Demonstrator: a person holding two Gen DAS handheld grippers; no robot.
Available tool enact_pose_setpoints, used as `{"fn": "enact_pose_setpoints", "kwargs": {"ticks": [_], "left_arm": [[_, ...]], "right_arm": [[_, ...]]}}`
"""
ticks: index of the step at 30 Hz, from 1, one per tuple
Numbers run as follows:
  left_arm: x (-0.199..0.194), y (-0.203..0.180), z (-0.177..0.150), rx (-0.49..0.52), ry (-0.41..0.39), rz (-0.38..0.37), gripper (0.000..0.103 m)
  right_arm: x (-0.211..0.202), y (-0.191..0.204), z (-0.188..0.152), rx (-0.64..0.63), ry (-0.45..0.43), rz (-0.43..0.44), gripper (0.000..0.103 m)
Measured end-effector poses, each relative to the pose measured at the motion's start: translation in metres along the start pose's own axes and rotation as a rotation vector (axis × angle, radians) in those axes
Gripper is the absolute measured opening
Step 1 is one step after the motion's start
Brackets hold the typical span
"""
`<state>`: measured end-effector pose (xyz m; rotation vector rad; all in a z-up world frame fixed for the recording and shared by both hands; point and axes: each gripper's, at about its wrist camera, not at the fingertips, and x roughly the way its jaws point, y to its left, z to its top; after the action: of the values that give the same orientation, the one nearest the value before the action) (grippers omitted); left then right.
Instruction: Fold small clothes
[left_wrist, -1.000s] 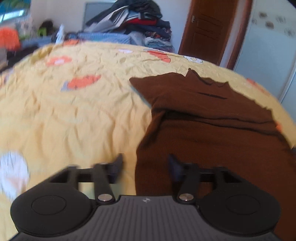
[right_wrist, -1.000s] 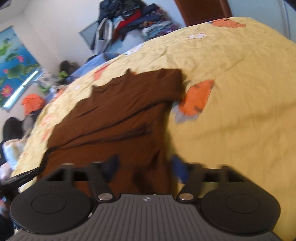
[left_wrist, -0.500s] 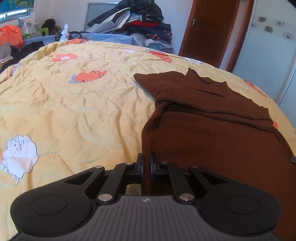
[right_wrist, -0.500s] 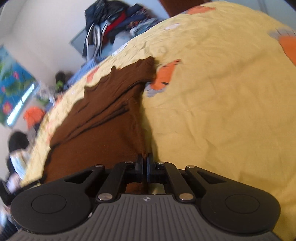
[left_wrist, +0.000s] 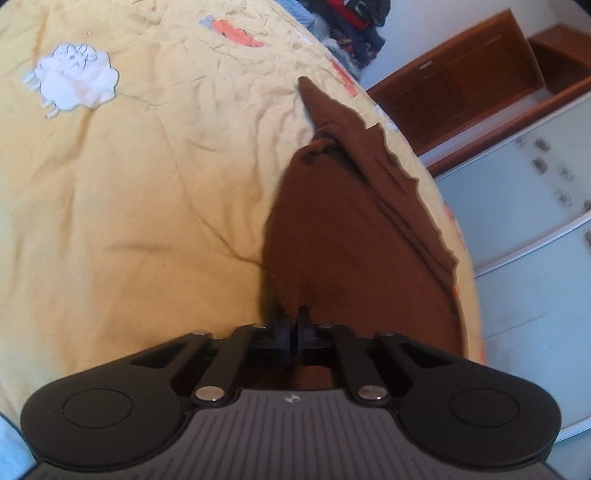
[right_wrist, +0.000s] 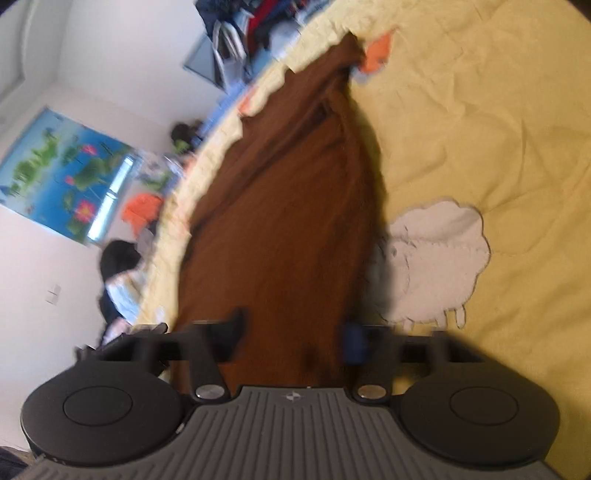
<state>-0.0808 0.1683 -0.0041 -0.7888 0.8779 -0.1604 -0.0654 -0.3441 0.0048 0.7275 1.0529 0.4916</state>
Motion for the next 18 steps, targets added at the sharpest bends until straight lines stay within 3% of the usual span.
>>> {"fn": "enact_pose_setpoints", "kwargs": {"ticks": [3, 7, 8, 10, 12, 14, 17, 18], "left_arm": [[-0.010, -0.005, 0.004, 0.077, -0.008, 0.063, 0.003], [-0.015, 0.001, -0.003, 0.106, 0.004, 0.052, 0.003], [-0.017, 0.004, -0.005, 0.077, 0.020, 0.031, 0.005], [-0.019, 0.016, -0.016, -0.029, 0.097, -0.057, 0.012], [-0.024, 0.024, -0.034, -0.108, 0.128, -0.140, 0.024], [-0.025, 0.026, -0.051, -0.151, 0.147, -0.184, 0.027], [-0.019, 0.025, -0.070, -0.214, 0.184, -0.236, 0.027], [-0.019, 0.022, -0.072, -0.202, 0.177, -0.229, 0.025]], "right_arm": [[-0.014, -0.007, -0.003, 0.000, -0.042, -0.013, 0.010], [-0.024, -0.027, -0.013, 0.083, -0.081, 0.025, 0.005], [-0.025, -0.026, -0.016, 0.105, -0.083, 0.033, 0.009], [-0.027, -0.023, -0.021, 0.136, -0.057, 0.076, 0.029], [-0.029, -0.012, -0.031, 0.104, -0.035, 0.134, 0.066], [-0.026, 0.002, -0.042, 0.069, 0.022, 0.147, 0.073], [-0.016, 0.018, -0.052, 0.022, 0.073, 0.134, 0.070], [-0.013, 0.020, -0.054, 0.020, 0.088, 0.132, 0.057]]}}
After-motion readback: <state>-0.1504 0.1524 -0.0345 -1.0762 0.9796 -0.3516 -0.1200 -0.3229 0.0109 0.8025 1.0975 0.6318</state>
